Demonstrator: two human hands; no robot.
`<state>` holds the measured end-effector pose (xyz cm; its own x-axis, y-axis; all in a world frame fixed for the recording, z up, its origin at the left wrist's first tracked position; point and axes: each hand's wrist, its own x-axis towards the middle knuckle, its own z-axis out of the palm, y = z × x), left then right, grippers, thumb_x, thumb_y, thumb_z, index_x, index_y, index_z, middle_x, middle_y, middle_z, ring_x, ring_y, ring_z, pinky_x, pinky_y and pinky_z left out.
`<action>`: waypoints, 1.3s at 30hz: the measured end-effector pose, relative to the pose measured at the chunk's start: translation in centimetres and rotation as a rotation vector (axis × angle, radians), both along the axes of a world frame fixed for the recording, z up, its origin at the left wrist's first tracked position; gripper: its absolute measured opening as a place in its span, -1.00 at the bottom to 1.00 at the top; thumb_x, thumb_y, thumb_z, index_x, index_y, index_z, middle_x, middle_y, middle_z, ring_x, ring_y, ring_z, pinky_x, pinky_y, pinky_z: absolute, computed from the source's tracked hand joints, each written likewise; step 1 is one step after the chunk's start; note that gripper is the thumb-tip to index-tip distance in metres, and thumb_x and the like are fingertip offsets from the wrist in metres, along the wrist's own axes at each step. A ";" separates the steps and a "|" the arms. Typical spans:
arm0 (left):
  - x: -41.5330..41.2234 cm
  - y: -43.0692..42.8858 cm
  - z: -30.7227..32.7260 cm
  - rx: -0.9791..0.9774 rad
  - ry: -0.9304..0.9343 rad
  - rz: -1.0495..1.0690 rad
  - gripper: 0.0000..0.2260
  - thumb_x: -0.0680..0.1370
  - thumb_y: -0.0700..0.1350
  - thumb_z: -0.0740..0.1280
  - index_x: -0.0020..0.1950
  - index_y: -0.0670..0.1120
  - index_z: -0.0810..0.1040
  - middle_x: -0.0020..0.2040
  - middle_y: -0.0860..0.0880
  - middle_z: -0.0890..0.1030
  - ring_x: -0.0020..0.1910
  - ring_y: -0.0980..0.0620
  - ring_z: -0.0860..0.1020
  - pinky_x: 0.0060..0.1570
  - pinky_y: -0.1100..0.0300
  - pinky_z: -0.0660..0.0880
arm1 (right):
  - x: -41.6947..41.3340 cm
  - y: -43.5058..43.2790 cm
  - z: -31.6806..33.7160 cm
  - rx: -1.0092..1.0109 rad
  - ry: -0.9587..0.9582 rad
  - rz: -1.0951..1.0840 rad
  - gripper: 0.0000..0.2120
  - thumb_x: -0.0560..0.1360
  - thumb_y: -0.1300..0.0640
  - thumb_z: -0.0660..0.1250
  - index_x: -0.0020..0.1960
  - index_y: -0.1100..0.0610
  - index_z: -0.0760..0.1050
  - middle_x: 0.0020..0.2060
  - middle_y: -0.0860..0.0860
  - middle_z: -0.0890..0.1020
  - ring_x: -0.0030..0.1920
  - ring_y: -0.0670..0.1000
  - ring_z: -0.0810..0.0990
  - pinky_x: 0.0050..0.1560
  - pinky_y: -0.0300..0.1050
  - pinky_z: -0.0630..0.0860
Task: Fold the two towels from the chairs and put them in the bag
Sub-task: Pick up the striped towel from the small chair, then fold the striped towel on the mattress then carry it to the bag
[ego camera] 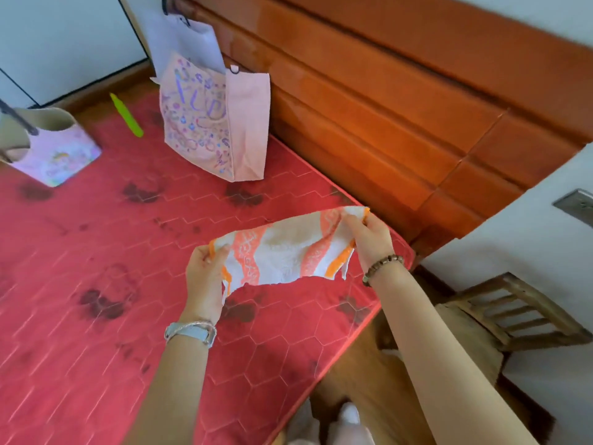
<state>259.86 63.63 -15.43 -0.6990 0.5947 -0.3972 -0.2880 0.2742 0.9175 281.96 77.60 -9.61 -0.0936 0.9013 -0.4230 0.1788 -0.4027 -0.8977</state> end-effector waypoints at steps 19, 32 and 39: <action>0.4 -8.7 -21.9 -0.323 -0.129 0.454 -0.85 0.55 -0.22 0.42 -0.14 -0.01 0.52 -0.24 -0.06 0.55 -0.23 -0.03 0.46 -0.24 0.08 0.41 | -6.2 -2.2 -25.9 -0.294 -0.411 0.452 -0.58 0.51 0.10 0.36 0.15 0.45 0.49 -0.21 0.14 0.51 -0.16 0.07 0.48 -0.03 0.04 0.50; 2.1 -9.1 -29.2 -0.473 -0.228 0.535 -0.86 0.60 -0.23 0.32 0.13 -0.05 0.51 -0.15 0.01 0.61 -0.20 0.04 0.57 -0.20 0.18 0.50 | -4.2 -0.3 -31.7 -0.560 -0.295 0.384 -0.72 0.56 0.32 0.29 0.26 0.31 0.49 0.07 0.20 0.60 0.01 0.08 0.61 0.00 -0.19 0.58; 2.6 -9.2 -30.1 -0.538 -0.111 0.388 -0.63 0.51 -0.27 0.45 0.28 -0.10 0.48 0.11 0.00 0.60 0.03 0.04 0.57 -0.10 0.38 0.47 | -3.8 0.6 -32.3 -0.505 -0.348 0.621 -0.69 0.51 0.22 0.41 0.24 0.18 0.51 0.16 0.16 0.61 0.17 0.09 0.61 0.23 -0.06 0.51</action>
<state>262.50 54.47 -45.49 -0.7601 0.0073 -0.6497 -0.5428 0.5426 0.6411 278.11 78.19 -41.89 -0.2974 0.4269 -0.8540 0.7288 -0.4763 -0.4919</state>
